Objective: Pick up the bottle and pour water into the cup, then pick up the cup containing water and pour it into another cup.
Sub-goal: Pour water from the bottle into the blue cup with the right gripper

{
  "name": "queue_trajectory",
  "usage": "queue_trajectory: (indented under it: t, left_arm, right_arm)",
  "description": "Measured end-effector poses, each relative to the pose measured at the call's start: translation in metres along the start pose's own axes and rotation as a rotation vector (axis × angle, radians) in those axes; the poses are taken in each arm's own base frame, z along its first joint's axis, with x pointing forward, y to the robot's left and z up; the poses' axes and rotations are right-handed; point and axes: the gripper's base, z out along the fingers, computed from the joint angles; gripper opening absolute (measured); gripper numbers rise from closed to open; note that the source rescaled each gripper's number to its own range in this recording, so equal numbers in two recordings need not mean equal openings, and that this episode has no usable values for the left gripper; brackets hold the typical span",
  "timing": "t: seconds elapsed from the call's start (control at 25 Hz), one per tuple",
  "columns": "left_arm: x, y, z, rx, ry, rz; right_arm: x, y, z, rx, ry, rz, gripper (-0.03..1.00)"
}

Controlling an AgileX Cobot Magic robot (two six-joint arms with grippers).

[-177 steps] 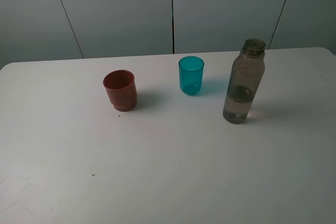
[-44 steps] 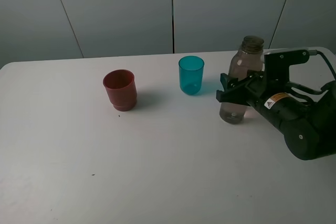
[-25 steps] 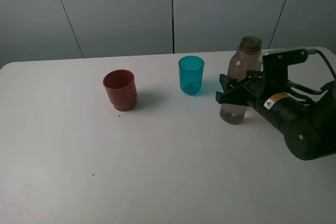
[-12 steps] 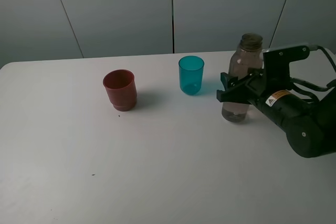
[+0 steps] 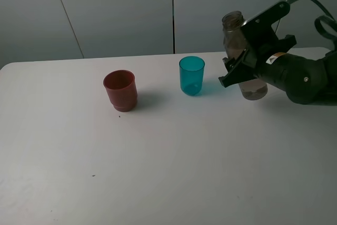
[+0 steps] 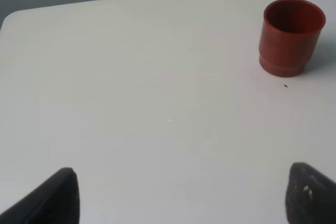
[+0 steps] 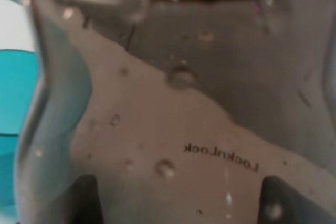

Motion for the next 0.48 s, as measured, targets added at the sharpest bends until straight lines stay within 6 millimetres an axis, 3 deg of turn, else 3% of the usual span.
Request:
queue_trajectory:
  t: [0.24,0.48]
  left_arm:
    - [0.000,0.000,0.000,0.000,0.000,0.000]
    - [0.000,0.000,0.000,0.000,0.000,0.000]
  right_arm:
    - [-0.030,-0.023,0.022,0.015,-0.012,-0.158,0.00]
    - [-0.026,-0.026,0.050,0.011,0.047,-0.316,0.00]
